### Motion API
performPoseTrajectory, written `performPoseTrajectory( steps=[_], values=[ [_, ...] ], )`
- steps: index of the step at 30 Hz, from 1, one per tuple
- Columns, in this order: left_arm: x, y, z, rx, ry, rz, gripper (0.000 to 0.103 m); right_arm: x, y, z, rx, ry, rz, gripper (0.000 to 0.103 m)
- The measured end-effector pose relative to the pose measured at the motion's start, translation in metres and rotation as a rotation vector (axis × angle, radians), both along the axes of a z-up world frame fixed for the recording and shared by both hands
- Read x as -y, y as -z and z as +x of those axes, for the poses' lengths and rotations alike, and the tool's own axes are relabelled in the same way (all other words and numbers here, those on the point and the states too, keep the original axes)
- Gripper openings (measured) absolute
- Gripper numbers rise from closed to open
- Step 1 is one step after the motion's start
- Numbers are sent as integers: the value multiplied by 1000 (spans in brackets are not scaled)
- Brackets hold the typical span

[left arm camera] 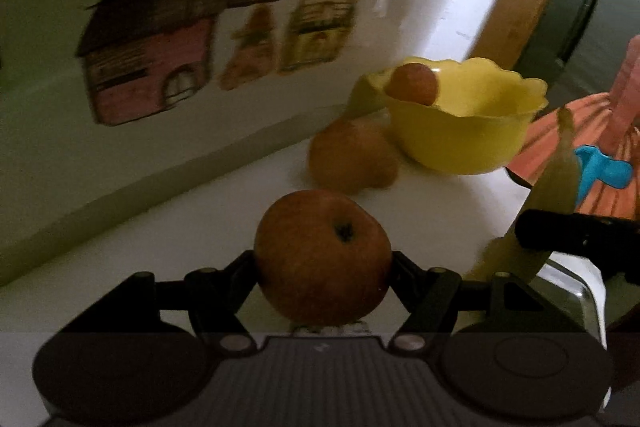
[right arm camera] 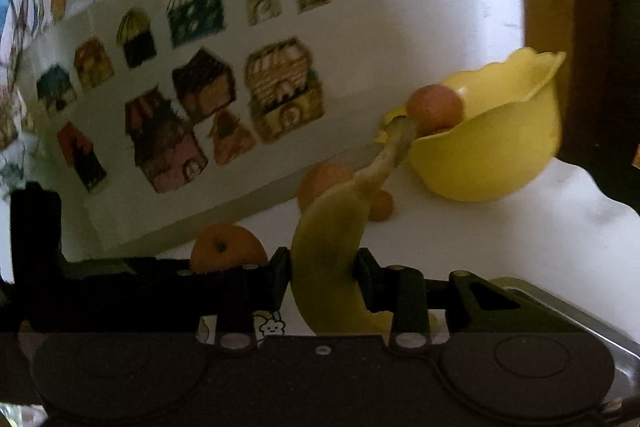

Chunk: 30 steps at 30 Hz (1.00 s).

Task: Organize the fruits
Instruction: 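Carry the apple toward the metal tray with the left tool while the right tool carries the banana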

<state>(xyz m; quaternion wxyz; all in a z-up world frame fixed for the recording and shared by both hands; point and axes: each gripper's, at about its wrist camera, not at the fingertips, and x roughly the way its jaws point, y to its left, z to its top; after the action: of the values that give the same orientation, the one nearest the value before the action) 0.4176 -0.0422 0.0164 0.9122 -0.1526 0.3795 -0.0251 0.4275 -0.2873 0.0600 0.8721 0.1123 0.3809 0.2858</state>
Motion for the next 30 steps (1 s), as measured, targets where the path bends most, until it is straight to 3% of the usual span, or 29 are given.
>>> performPoseTrajectory(
  steps=[7,13,21,30],
  values=[
    [38,-12,7,32,84,-16,74,35,-37,-15,46,74,-7,37],
    [77,-19,15,54,185,-34,74,68,-55,-31,33,143,-105,37],
    [124,-20,18,87,341,-29,74,97,-47,-52,-41,220,-235,37],
    [149,-5,16,55,448,7,74,97,-18,-45,-119,252,-277,37]
  ],
)
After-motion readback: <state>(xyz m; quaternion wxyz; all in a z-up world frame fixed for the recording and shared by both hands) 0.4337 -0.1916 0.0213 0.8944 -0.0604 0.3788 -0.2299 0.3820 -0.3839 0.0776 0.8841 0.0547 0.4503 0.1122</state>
